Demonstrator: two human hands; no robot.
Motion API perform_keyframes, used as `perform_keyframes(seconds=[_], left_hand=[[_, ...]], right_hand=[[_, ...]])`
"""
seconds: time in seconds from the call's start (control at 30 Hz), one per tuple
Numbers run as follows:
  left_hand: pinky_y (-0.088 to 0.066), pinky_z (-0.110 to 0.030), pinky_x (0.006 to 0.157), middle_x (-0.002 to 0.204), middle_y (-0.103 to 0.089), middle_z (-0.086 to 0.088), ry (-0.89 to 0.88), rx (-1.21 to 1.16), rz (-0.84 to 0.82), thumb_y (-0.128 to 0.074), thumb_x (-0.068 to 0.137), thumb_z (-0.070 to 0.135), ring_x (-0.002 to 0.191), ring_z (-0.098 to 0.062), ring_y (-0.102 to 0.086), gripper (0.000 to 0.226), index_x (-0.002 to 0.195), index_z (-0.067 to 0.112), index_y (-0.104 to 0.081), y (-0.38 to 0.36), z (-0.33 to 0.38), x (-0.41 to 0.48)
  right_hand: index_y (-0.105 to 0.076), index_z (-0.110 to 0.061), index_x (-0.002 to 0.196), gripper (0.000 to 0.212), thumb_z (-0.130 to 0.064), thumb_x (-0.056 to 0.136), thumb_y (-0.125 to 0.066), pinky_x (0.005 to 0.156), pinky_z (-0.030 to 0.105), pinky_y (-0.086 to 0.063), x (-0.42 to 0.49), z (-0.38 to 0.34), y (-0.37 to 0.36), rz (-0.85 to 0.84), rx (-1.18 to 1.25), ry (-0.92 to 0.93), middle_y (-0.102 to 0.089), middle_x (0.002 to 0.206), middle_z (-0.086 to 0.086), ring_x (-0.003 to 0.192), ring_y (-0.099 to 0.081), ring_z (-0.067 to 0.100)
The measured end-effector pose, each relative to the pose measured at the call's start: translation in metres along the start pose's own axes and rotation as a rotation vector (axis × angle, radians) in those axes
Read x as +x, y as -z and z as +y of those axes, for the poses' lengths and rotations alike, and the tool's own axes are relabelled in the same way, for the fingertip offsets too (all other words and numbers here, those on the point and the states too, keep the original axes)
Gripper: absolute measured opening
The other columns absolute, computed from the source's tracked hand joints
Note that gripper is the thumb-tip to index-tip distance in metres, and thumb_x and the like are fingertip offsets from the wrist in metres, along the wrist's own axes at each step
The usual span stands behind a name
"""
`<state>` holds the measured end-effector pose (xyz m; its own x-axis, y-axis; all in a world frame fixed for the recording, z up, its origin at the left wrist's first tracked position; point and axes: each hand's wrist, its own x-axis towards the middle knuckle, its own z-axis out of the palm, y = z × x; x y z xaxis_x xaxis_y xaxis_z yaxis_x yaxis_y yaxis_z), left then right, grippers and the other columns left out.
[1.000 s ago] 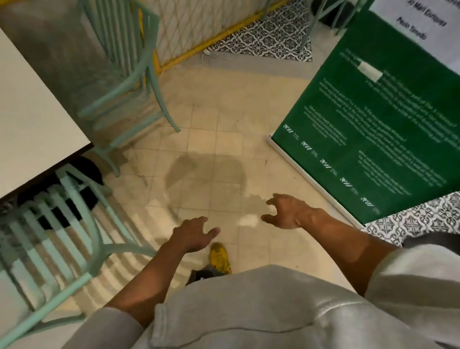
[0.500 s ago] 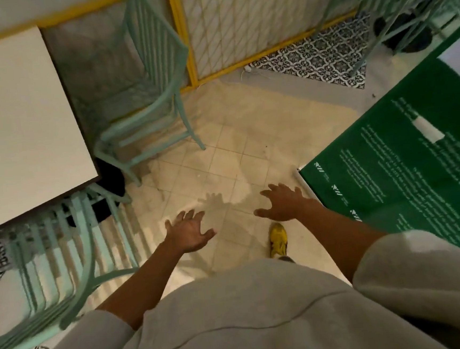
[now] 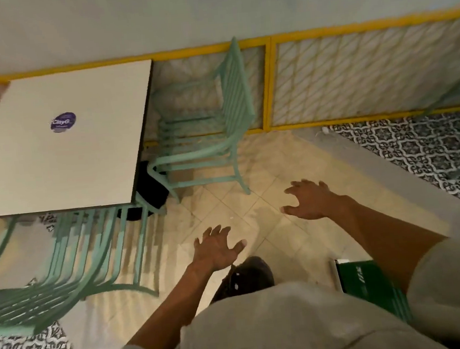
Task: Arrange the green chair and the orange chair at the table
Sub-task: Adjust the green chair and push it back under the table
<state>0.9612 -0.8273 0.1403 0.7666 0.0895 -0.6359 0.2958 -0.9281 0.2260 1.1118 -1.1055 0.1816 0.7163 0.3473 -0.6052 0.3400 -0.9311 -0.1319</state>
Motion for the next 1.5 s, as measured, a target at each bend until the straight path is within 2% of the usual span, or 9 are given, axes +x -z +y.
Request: perform_keyframes(seconds=[0.3,0.43,0.6,0.9,1.0,1.13,1.3,1.4,1.5], left_hand=[[-0.023,-0.057,0.123,0.17,-0.03,-0.001,0.065,-0.195,0.166,-0.038,0.095,0.08,0.157,-0.027,-0.023,0.089,0.164,0.024,-0.03,0.101,0.07,0.146],[-0.028,-0.056,0.121,0.169,-0.033,-0.007,0.066,-0.256,0.159,-0.041,0.097,0.076,0.154,-0.03,-0.029,0.091,0.165,0.017,-0.026,0.152,0.101,0.204],[-0.031,-0.055,0.12,0.169,-0.03,-0.014,0.038,-0.253,0.219,-0.045,0.1,0.07,0.154,-0.035,-0.029,0.093,0.165,0.008,-0.019,0.219,0.125,0.263],[-0.03,-0.056,0.121,0.17,-0.028,-0.014,0.107,-0.297,0.235,-0.051,0.099,0.067,0.154,-0.035,-0.028,0.093,0.166,0.011,-0.02,0.286,0.124,0.347],[-0.029,-0.057,0.122,0.17,-0.029,-0.015,0.17,-0.332,0.269,-0.05,0.099,0.069,0.154,-0.036,-0.029,0.094,0.166,0.01,-0.022,0.302,0.121,0.373],[-0.031,-0.057,0.122,0.169,-0.033,-0.013,0.296,-0.463,0.286,-0.045,0.092,0.084,0.153,-0.036,-0.034,0.104,0.166,0.013,-0.024,0.314,0.139,0.404],[-0.034,-0.055,0.122,0.17,-0.032,-0.009,0.435,-0.686,0.225,-0.05,0.081,0.091,0.152,-0.035,-0.036,0.115,0.166,0.018,-0.024,0.315,0.192,0.442],[-0.042,-0.05,0.116,0.162,-0.043,-0.014,0.504,-0.675,0.202,-0.055,0.099,0.066,0.144,-0.038,-0.046,0.087,0.163,0.013,-0.031,0.313,0.219,0.463],[-0.053,-0.046,0.096,0.138,-0.062,-0.015,0.574,-0.648,0.244,-0.052,0.108,0.03,0.12,-0.037,-0.065,0.048,0.151,0.011,-0.043,0.31,0.242,0.472]], right_hand=[[-0.036,-0.033,0.164,0.074,-0.069,0.1,-0.048,0.125,0.056,-0.02,0.172,0.02,0.165,0.163,-0.218,0.176,-0.024,0.174,-0.004,0.16,-0.022,0.021],[-0.033,-0.034,0.164,0.073,-0.065,0.1,-0.049,0.126,0.053,-0.02,0.234,0.022,0.232,0.144,-0.304,0.245,-0.022,0.175,-0.004,0.161,-0.02,0.02],[-0.035,-0.028,0.164,0.071,-0.055,0.1,-0.054,0.123,0.051,-0.032,0.314,0.029,0.307,0.143,-0.392,0.292,-0.03,0.171,0.002,0.156,-0.031,0.026],[-0.016,-0.022,0.17,0.088,-0.045,0.099,-0.062,0.125,0.056,-0.02,0.447,-0.001,0.377,-0.003,-0.641,0.44,-0.007,0.177,0.006,0.163,-0.011,0.03],[-0.016,-0.023,0.17,0.088,-0.043,0.099,-0.066,0.125,0.06,-0.019,0.496,-0.012,0.395,-0.048,-0.77,0.502,-0.01,0.177,0.006,0.162,-0.012,0.031],[-0.018,-0.024,0.169,0.089,-0.041,0.098,-0.069,0.125,0.065,-0.016,0.55,-0.019,0.421,-0.123,-0.951,0.609,-0.011,0.177,0.008,0.162,-0.011,0.033],[-0.026,-0.025,0.166,0.087,-0.042,0.093,-0.071,0.124,0.063,-0.022,0.6,-0.014,0.445,-0.176,-1.127,0.722,-0.026,0.171,0.007,0.157,-0.024,0.035],[-0.039,-0.024,0.157,0.082,-0.045,0.087,-0.076,0.12,0.057,-0.03,0.617,-0.014,0.448,-0.194,-1.185,0.766,-0.044,0.16,0.007,0.147,-0.041,0.033],[-0.053,-0.025,0.145,0.066,-0.055,0.089,-0.07,0.112,0.049,-0.044,0.623,-0.007,0.445,-0.269,-1.207,0.803,-0.061,0.141,0.006,0.128,-0.059,0.03]])
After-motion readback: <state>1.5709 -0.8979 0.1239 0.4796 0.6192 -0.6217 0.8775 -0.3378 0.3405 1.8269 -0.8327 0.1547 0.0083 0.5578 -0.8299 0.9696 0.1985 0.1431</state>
